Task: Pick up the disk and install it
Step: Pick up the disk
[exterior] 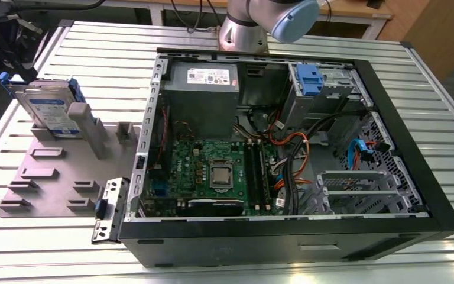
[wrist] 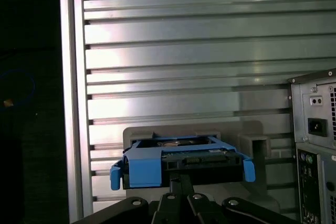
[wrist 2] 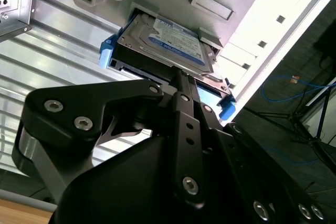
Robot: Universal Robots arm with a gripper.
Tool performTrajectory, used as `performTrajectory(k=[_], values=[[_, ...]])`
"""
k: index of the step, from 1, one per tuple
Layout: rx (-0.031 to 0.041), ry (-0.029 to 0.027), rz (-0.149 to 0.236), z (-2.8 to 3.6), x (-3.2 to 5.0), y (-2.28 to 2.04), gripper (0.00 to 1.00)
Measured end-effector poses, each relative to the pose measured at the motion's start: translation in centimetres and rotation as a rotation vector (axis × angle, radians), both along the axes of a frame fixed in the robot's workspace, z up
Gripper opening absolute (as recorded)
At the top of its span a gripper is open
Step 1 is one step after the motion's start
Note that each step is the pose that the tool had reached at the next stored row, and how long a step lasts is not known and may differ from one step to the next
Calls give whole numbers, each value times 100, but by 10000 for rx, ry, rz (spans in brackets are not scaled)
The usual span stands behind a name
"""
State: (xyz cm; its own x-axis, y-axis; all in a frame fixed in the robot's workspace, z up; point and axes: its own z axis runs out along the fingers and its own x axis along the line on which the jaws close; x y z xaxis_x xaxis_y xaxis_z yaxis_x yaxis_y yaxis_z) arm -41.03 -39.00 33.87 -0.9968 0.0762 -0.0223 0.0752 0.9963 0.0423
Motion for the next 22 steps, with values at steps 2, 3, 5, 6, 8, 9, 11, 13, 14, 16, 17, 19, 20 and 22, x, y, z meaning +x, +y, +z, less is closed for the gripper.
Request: performTrajectory(k=[2, 3, 5, 6, 8, 9, 11, 13, 14, 16, 17, 19, 20, 22], values=[[0, 0, 1, 0, -1, 0, 11], [0, 0, 0, 0, -1, 0, 11], [0, 0, 0, -1, -2, 0, 11], [0, 0, 0, -1, -2, 0, 11], [0, 1, 0, -1, -3, 0, 11], [0, 1, 0, -1, -3, 0, 11], [0, 0, 5, -2, -4, 0, 11], [-1, 1, 112, -2, -4, 0, 11], [-1, 2, 255, -1, -5, 0, 11], [-1, 2, 615, -2, -4, 0, 11], [0, 0, 805, -3, -4, 0, 11], [0, 0, 1164, -3, -4, 0, 11], [0, 0, 1346, -3, -4, 0, 11], [0, 0, 1704, -4, -4, 0, 11]])
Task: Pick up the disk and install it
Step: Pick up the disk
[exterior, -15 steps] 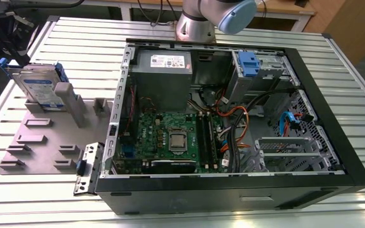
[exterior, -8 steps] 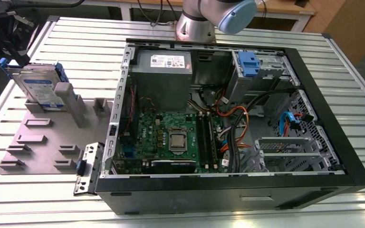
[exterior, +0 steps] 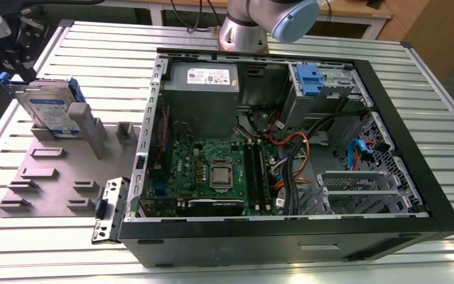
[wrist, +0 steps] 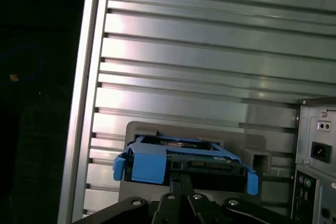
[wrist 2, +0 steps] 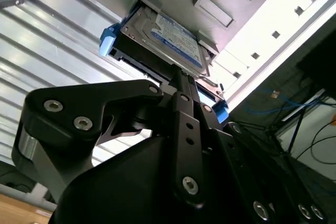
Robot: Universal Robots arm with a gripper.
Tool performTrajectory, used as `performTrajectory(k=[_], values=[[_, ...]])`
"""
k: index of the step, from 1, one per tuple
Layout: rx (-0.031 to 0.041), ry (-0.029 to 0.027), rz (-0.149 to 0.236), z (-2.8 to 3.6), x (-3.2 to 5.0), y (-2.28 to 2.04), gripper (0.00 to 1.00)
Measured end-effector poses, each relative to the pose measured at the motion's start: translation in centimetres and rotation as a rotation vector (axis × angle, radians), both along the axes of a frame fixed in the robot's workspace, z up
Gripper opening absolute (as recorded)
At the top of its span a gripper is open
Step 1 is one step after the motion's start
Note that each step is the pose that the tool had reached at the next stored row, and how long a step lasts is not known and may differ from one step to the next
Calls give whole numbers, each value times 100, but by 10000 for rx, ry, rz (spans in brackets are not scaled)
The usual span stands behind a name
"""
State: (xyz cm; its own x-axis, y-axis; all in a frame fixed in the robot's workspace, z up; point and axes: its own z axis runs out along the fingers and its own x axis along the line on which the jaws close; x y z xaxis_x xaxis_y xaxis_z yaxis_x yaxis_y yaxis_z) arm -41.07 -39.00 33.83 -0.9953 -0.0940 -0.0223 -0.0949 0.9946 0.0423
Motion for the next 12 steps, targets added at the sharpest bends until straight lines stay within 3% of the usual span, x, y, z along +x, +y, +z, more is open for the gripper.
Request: performTrajectory(k=[12], values=[[-1, 0, 2186, -3, 0, 0, 11]])
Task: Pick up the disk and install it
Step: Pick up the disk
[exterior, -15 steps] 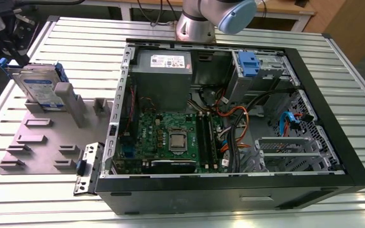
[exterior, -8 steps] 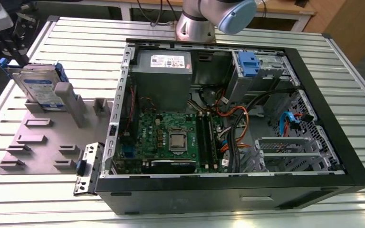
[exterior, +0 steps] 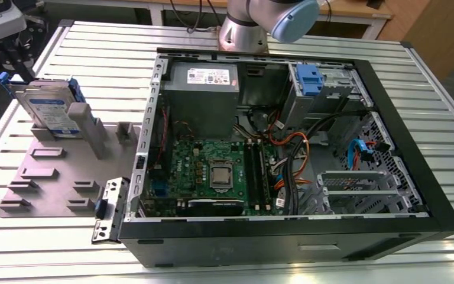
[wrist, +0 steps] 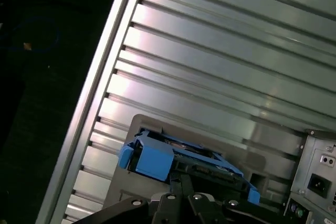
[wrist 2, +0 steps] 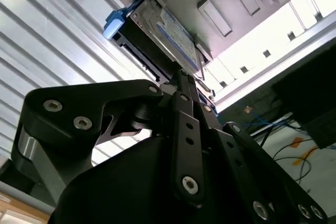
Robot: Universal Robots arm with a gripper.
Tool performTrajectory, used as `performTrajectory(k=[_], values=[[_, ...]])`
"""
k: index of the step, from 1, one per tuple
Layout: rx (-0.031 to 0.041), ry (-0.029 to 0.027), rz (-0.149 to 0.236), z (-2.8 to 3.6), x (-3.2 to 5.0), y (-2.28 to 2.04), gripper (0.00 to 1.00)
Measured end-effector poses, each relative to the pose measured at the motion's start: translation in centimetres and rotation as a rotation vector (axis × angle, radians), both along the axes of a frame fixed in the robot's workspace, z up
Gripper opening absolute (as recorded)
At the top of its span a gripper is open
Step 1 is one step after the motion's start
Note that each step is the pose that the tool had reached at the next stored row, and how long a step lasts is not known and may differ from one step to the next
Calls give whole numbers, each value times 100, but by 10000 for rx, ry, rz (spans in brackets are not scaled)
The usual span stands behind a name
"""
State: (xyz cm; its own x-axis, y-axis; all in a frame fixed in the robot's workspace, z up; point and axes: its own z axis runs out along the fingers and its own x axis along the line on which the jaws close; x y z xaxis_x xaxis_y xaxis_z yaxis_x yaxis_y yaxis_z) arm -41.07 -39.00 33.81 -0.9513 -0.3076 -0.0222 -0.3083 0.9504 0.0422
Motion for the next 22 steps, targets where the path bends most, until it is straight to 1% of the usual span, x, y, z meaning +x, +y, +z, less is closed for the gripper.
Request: performTrajectory(k=[22], values=[[0, 1, 4000, -7, 0, 0, 11]])
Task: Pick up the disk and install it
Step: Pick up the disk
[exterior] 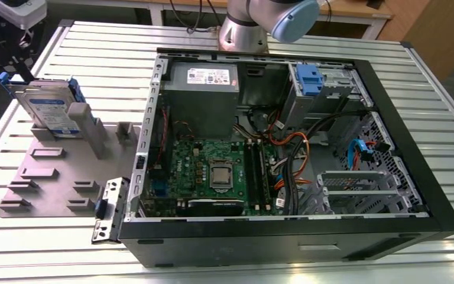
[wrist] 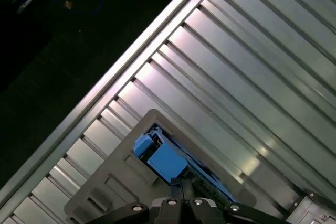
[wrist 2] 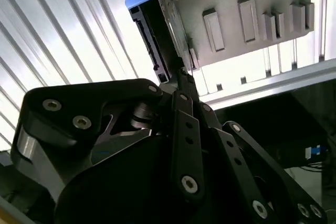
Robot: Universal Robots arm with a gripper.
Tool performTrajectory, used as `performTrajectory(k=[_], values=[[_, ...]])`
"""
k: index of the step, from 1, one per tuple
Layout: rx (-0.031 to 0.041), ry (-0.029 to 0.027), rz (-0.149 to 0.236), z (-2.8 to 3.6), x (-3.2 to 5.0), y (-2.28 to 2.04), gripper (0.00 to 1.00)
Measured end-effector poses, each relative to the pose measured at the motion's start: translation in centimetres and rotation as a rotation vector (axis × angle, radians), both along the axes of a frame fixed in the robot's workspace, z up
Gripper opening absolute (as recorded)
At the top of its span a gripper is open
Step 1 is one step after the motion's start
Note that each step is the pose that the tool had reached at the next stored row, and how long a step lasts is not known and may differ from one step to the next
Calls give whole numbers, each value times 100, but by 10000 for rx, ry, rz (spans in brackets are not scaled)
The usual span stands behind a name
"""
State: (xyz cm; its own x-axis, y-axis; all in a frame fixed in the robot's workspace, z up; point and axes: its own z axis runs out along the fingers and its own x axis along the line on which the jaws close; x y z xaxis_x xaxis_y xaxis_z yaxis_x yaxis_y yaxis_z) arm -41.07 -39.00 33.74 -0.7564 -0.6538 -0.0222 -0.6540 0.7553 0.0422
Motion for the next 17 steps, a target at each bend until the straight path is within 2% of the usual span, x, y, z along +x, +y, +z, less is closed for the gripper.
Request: performTrajectory(k=[17], values=[[0, 0, 2986, -3, 0, 0, 11]])
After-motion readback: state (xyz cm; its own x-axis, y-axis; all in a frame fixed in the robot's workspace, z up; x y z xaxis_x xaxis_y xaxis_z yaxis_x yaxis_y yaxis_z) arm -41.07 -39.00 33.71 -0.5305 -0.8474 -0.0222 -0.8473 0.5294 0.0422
